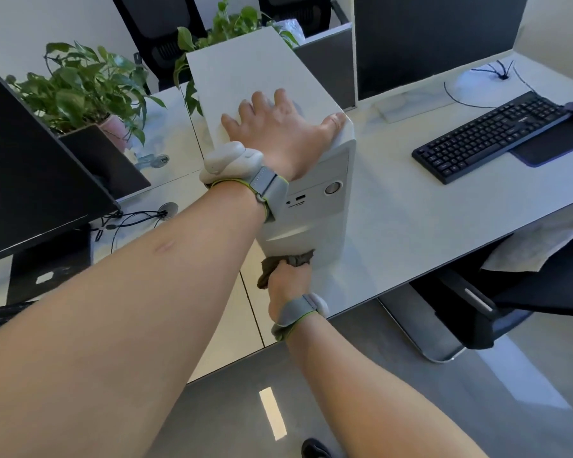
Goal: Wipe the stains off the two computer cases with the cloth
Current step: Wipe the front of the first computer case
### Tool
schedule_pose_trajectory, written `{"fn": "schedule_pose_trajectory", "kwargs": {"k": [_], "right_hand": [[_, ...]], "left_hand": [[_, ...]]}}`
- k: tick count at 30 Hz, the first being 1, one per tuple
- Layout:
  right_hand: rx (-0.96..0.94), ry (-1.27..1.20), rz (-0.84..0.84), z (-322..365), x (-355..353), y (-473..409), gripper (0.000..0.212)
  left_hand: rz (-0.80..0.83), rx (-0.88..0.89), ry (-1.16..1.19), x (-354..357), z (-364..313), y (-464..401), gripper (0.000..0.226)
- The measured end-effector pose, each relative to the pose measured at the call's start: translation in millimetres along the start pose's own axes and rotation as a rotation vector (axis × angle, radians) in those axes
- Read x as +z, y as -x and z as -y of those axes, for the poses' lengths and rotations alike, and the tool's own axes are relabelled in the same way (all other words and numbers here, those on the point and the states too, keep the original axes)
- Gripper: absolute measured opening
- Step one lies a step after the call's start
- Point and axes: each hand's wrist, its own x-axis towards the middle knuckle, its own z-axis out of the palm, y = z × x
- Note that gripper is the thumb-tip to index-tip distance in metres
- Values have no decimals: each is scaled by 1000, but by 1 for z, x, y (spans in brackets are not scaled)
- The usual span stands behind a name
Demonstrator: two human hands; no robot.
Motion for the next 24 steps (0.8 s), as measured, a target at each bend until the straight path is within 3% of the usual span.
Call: {"fn": "schedule_pose_trajectory", "kwargs": {"k": [3, 5, 10, 14, 19, 24], "right_hand": [[-382, 2, -87, 21, -25, -22, 21], [-485, 47, -98, 29, -36, -45, 34], [-256, 60, -108, 13, -43, -100, 40], [-66, 56, -41, 15, -36, -68, 46], [28, -22, -16, 5, -26, -42, 44], [281, -165, 187, -4, -5, -21, 52]], "left_hand": [[-5, 2, -2, 1, -1, -1, 95], [-7, -3, -6, 3, 0, -2, 96], [-24, 5, -4, 5, 0, -2, 94], [-27, 6, -9, 4, 0, -2, 92], [-15, 11, 0, 4, 0, -2, 90], [-21, 12, 2, 3, 0, -1, 90]]}}
